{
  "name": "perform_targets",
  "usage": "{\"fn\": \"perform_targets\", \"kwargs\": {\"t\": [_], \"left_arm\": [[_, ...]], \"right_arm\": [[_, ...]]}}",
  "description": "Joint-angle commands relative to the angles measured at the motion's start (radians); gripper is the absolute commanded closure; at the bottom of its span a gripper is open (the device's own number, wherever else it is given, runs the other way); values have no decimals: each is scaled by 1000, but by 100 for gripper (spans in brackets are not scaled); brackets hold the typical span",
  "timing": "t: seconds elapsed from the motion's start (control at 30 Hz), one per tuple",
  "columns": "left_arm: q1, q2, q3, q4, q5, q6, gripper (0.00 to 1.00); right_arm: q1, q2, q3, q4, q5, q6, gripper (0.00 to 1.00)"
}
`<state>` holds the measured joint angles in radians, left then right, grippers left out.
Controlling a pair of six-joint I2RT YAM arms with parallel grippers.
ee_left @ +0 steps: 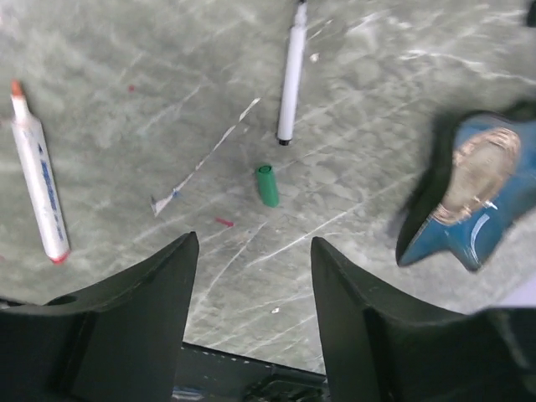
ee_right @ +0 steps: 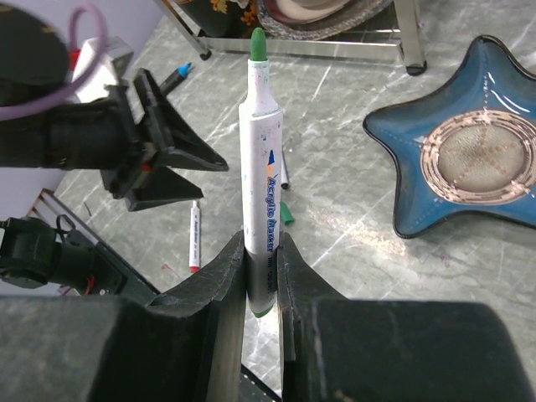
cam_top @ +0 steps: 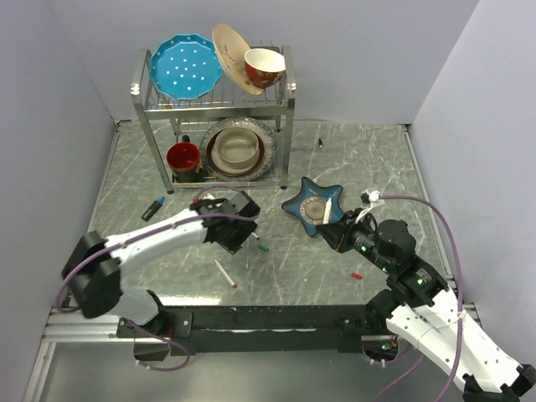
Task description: Insert the pens into the pen caps
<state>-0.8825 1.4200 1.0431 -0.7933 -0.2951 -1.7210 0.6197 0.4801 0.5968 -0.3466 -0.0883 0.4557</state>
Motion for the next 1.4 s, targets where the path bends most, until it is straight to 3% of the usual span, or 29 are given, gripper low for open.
{"fn": "perform_targets", "kwargs": {"t": [0.0,0.17,0.7,1.37], "left_arm": [[2,100,148,-167,34,-129,40],[2,217,265,-184,60,-146,43],[2,396,268,-138,166,-192,52],[28,530,325,-153,162,-129,54]], "right_arm": [[5,-32,32,-15,35,-8,100],[5,-64,44,-52,70,-15,100],[5,-152,64,-134,151,-32,100],[3,-159,86,-160,179,-43,100]]}}
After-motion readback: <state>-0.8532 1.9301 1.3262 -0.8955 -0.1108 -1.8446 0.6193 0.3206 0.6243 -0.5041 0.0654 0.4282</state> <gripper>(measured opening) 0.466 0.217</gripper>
